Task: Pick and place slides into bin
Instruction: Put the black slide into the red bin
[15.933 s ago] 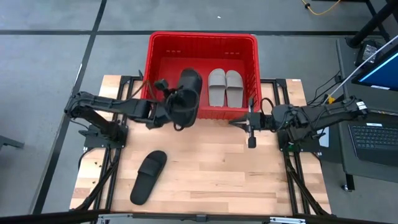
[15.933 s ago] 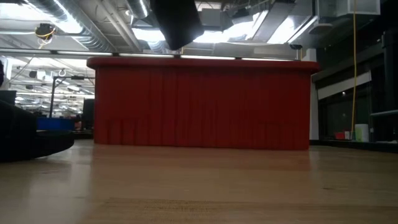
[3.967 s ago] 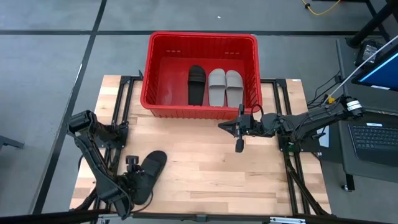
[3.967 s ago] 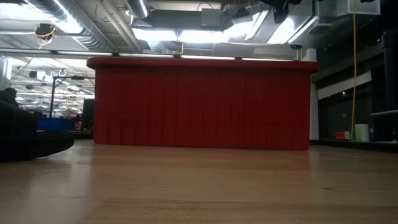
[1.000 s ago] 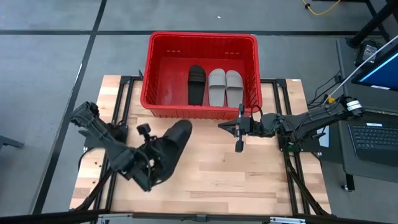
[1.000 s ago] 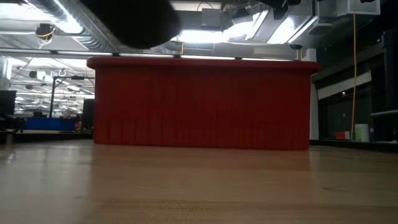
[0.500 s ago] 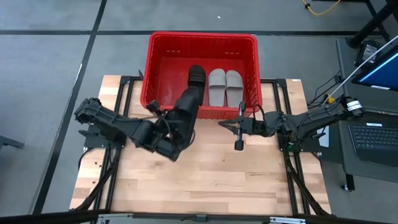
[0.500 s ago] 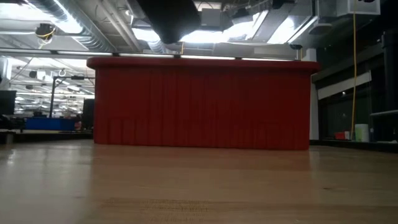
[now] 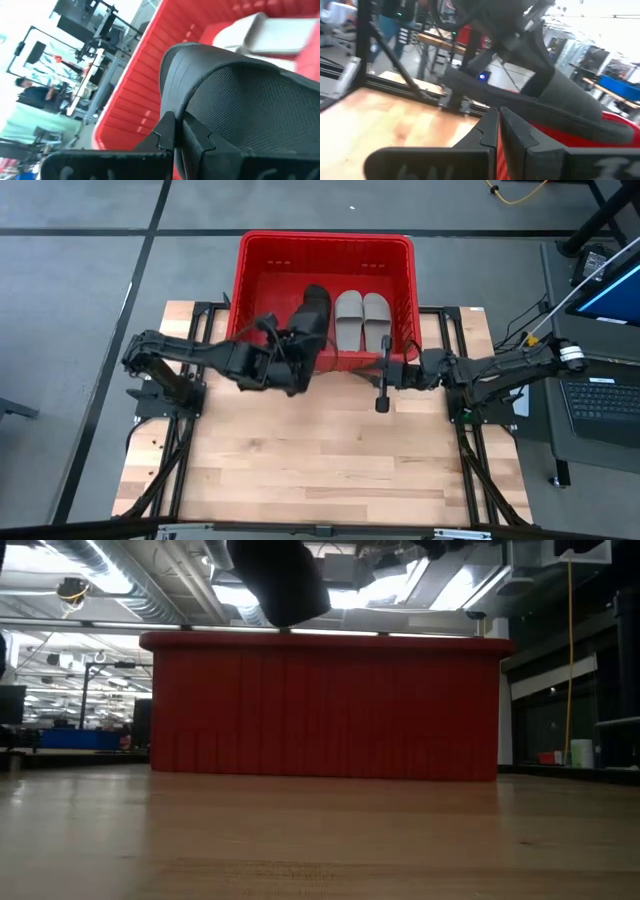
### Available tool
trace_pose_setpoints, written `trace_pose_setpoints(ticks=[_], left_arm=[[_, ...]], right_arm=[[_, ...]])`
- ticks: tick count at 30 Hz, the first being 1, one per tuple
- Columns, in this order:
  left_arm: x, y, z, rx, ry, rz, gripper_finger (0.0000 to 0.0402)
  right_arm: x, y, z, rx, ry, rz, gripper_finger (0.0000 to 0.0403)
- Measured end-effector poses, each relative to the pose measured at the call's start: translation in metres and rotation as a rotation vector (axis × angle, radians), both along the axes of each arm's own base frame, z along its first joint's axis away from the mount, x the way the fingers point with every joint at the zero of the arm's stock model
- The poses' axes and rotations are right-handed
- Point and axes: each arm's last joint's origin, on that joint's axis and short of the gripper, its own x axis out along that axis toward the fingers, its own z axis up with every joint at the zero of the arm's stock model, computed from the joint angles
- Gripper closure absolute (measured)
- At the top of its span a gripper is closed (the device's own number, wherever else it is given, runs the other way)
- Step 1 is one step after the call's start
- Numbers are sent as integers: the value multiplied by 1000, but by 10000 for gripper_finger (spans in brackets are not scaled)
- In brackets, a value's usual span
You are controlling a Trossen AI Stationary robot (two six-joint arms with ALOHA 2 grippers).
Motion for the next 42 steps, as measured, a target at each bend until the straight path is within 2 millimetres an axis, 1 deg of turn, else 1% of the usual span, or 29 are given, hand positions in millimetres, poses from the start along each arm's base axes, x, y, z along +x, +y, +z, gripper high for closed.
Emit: trace_pose_setpoints(ticks=[4,8,11,13,18,22,25,29,33,37,39,42], left_arm=[[-4,21,13,5,13,4,396],[-5,44,31,-17,15,-82,397],[-5,66,44,-30,-21,-155,397],[-8,81,48,-38,-25,-175,397],[-16,113,47,-42,37,-139,398],[-21,132,46,-85,23,-151,398],[-24,142,46,-121,7,-180,398],[-28,154,46,-112,27,-181,398],[-32,167,47,-135,-1,-210,398],[-39,182,49,-125,-17,-156,398],[-42,190,44,-108,-11,-109,398],[-46,200,30,-120,25,-63,398]], right_arm=[[1,-14,0,-10,-3,-56,382],[1,-27,1,-10,-5,-108,382],[0,-36,1,-10,-8,-144,382],[0,-42,1,-10,-7,-168,382],[-1,-52,1,-6,-7,-208,382],[-2,-59,1,-6,-7,-235,382],[-3,-64,1,-4,-7,-258,382],[-4,-69,1,-3,-7,-277,382],[-5,-74,1,-3,-7,-297,382],[-6,-78,1,-3,-7,-315,382],[-7,-80,1,-3,-6,-322,382],[-7,-83,0,-3,-3,-333,382]])
